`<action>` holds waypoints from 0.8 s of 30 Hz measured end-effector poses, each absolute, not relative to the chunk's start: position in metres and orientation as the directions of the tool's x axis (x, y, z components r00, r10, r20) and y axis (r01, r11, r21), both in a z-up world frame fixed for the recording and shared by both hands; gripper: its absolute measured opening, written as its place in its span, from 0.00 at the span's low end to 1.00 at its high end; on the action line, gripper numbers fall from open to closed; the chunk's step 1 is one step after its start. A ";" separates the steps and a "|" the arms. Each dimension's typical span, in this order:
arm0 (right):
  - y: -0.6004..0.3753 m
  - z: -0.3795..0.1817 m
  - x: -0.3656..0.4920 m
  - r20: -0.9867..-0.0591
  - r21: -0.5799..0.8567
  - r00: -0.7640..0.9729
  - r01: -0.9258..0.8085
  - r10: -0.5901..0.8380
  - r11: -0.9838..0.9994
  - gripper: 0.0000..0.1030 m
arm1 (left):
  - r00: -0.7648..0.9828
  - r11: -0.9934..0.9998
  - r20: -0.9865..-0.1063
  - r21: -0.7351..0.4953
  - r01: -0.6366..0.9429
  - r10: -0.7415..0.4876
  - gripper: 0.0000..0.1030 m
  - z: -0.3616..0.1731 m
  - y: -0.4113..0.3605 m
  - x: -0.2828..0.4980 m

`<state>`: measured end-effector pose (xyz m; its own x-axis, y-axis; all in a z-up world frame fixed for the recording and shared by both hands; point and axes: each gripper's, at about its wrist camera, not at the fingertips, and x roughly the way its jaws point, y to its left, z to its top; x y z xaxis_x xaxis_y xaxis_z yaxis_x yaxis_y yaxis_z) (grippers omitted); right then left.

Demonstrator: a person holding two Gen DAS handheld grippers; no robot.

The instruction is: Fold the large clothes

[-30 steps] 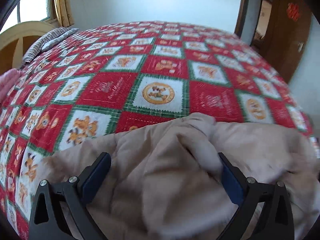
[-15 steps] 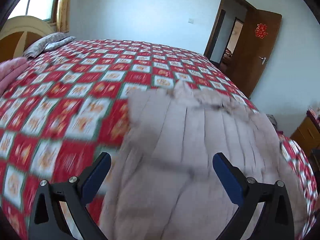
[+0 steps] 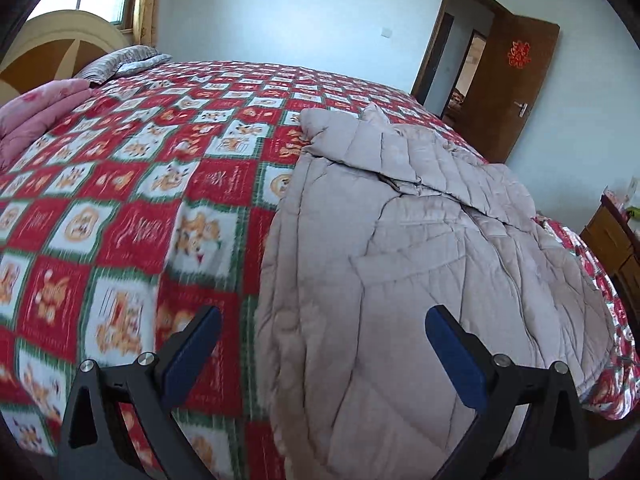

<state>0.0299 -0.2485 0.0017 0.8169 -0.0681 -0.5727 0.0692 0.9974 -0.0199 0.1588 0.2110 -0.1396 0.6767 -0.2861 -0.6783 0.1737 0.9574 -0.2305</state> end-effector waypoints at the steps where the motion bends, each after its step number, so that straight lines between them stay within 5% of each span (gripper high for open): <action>1: -0.248 0.011 0.021 -0.557 -0.030 0.828 0.065 -0.071 0.997 0.74 | 0.680 0.955 -0.673 -0.242 0.172 -0.293 0.99 -0.140 0.214 0.155; 7: -0.244 0.000 -0.005 -0.559 -0.027 0.827 0.049 -0.055 0.998 0.74 | 0.674 0.928 -0.647 -0.331 0.173 -0.357 0.99 -0.145 0.223 0.131; 16: -0.242 -0.097 0.013 -0.726 0.068 0.688 0.041 0.021 0.997 0.74 | 0.627 0.915 -0.675 -0.361 0.180 -0.389 0.99 -0.170 0.235 0.098; 24: -0.251 -0.130 0.041 -0.717 0.153 0.693 0.057 0.071 0.987 0.75 | 0.581 0.869 -0.669 -0.471 0.153 -0.465 0.99 -0.193 0.237 0.097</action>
<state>0.0412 -0.2512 -0.1297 0.6930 0.0712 -0.7175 0.0570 0.9866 0.1530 0.0971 0.2367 -0.1932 0.5807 -0.4645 -0.6686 0.1529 0.8689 -0.4709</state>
